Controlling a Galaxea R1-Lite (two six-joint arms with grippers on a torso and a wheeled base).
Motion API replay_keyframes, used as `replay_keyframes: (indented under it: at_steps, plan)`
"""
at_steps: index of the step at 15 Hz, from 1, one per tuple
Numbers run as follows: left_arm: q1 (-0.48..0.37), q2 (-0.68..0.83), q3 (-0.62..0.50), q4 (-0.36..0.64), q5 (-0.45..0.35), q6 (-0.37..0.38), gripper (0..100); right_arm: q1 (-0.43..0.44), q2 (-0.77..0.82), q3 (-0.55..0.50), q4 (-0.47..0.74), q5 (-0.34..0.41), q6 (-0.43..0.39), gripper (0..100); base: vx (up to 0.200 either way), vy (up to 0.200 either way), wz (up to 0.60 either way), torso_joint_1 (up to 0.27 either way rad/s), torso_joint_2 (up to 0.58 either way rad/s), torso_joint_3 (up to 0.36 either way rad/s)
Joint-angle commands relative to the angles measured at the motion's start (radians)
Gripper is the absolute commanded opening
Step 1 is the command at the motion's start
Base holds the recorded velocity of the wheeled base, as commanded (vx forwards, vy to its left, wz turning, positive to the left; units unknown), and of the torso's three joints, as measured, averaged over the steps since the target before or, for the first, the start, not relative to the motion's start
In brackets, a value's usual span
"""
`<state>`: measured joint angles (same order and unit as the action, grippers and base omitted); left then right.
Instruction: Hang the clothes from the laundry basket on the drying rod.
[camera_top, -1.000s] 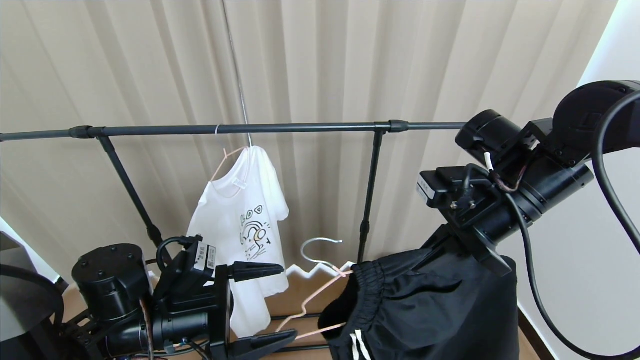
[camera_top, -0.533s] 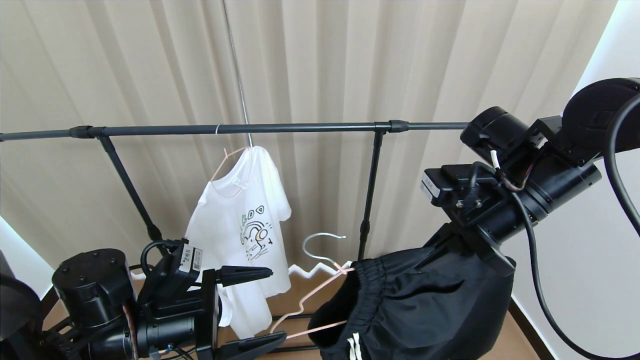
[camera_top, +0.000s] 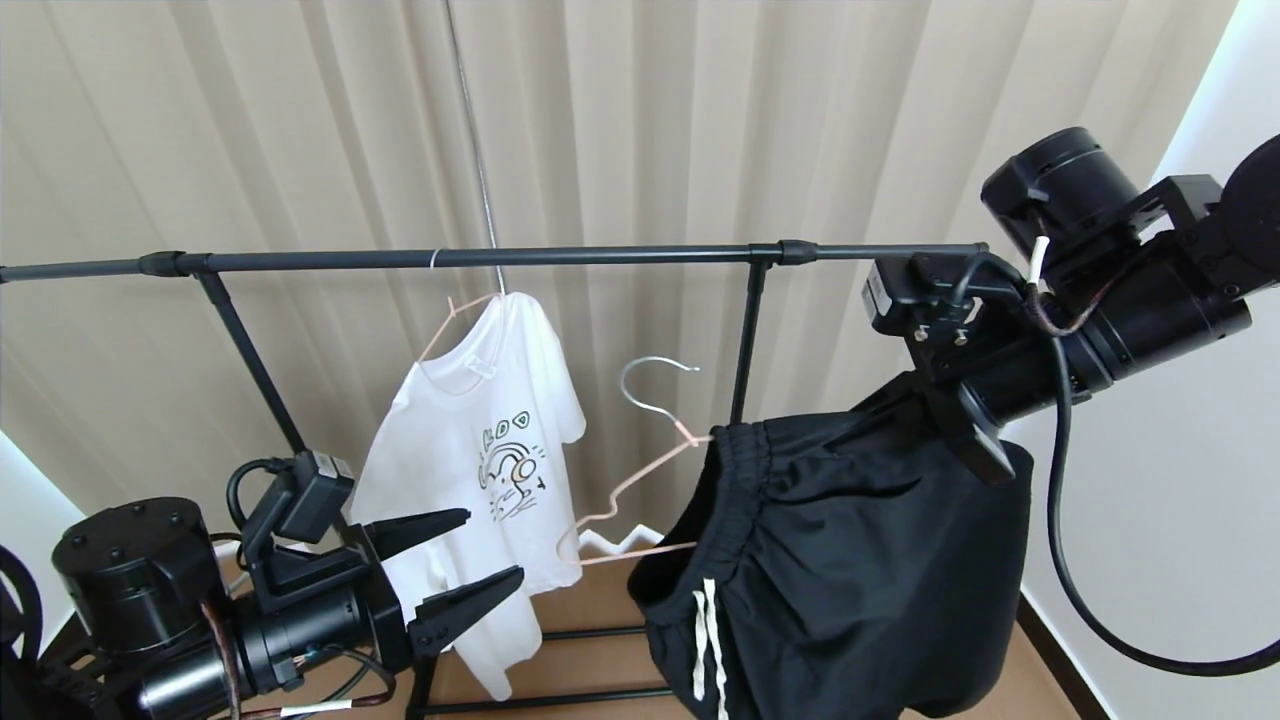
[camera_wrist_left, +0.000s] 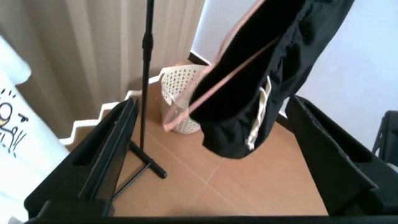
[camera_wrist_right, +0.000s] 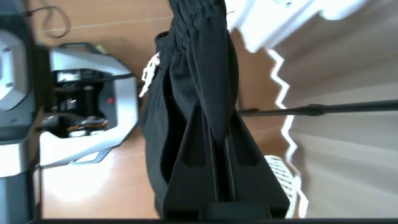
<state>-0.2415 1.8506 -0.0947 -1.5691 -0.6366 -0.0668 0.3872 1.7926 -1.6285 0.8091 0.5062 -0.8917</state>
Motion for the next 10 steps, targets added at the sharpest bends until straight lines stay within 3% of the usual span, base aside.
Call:
replay_keyframes:
  at_steps: [1,5,10]
  plan:
    - [0.004,0.039,0.015,-0.002,0.025,-0.002,100,0.001,-0.055,0.053,-0.105,-0.015,0.046,0,0.000,0.000,0.00,0.000,0.00,0.000]
    - [-0.024,0.162,0.032,-0.002,0.110,-0.004,100,0.002,-0.179,0.312,-0.462,-0.046,0.056,0,0.000,0.000,0.00,0.000,0.00,0.000]
    - [-0.108,0.271,-0.028,-0.002,0.196,-0.062,100,0.001,-0.265,0.489,-0.677,-0.044,0.057,0,0.000,0.000,0.00,0.000,0.00,0.000]
